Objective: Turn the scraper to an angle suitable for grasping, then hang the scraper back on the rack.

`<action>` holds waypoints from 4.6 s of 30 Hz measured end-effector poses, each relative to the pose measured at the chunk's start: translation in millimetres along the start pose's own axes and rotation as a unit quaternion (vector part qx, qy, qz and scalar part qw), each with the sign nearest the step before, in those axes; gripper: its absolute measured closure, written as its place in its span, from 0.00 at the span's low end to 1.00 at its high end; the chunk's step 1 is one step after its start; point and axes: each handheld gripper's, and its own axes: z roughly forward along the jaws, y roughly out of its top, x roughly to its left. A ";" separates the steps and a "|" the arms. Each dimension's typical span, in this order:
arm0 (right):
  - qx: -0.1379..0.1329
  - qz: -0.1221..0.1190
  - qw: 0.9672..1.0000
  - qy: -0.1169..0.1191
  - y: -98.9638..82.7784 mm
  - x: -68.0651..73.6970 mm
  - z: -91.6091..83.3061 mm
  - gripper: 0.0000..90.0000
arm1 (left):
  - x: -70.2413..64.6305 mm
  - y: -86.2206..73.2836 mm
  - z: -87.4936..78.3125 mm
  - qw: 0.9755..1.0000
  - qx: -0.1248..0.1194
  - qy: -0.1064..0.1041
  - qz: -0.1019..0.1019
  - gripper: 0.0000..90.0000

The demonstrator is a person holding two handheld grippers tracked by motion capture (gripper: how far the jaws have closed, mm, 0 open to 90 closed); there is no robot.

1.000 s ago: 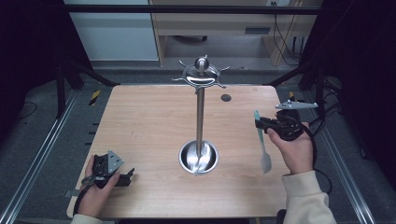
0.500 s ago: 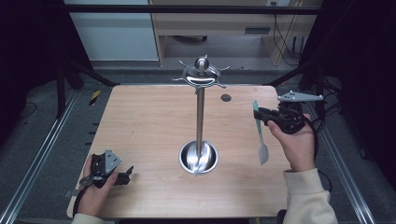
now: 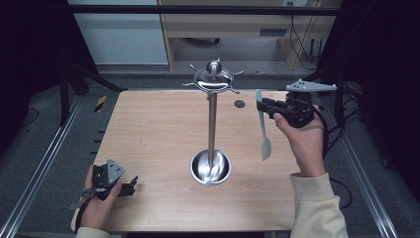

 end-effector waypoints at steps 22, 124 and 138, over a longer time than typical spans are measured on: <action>-0.027 -0.002 0.999 0.021 0.1 14.1 -13.5 0.82 | 4.0 6.6 -10.9 1.000 -0.027 0.012 -0.003 0.03; -0.115 -0.078 0.985 0.105 18.4 78.7 -28.7 0.82 | -1.2 10.5 -8.3 1.000 -0.022 -0.001 0.022 0.03; -0.124 -0.084 0.984 0.093 16.5 81.6 -25.4 0.82 | -0.2 9.4 -8.3 1.000 -0.018 0.000 0.019 0.03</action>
